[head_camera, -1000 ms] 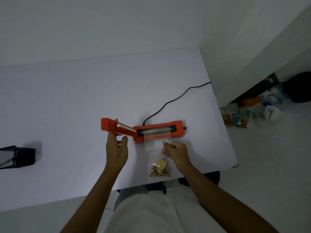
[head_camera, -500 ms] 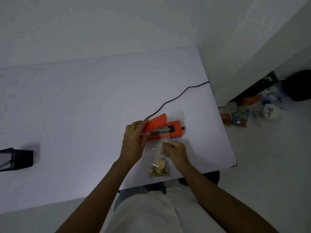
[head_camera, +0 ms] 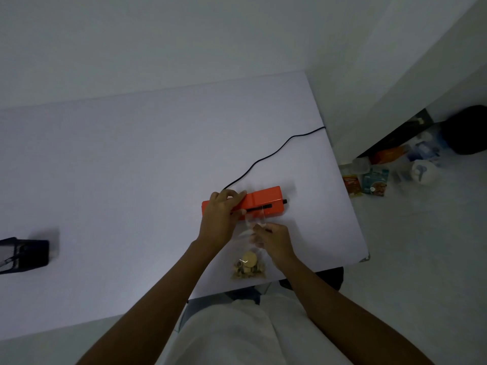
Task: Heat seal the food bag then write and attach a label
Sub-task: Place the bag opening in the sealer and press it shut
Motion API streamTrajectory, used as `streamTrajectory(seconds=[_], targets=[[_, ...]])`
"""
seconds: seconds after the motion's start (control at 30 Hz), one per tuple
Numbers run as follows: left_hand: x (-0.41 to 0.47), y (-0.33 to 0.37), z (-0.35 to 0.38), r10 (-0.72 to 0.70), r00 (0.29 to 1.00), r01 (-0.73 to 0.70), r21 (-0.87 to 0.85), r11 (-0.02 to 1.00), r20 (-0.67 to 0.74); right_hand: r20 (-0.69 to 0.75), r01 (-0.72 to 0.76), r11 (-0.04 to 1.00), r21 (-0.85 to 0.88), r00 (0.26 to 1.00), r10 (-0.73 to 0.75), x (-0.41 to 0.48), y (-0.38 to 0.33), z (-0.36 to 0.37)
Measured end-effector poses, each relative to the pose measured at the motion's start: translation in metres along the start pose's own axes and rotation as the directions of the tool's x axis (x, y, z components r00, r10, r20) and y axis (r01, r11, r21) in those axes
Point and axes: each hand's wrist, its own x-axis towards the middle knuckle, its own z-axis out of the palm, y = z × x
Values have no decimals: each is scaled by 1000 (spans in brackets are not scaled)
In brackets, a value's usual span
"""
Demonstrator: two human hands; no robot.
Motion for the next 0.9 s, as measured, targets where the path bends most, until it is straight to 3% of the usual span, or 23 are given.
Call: streamTrajectory(seconds=[0.77, 0.9], targets=[[20, 5, 14, -35, 992, 17, 144, 989, 120, -8, 3, 999, -33, 1000, -3, 3, -1, 0], [21, 3, 14, -32, 989, 7, 165, 986, 147, -38, -68, 998, -3, 997, 68, 3, -7, 2]])
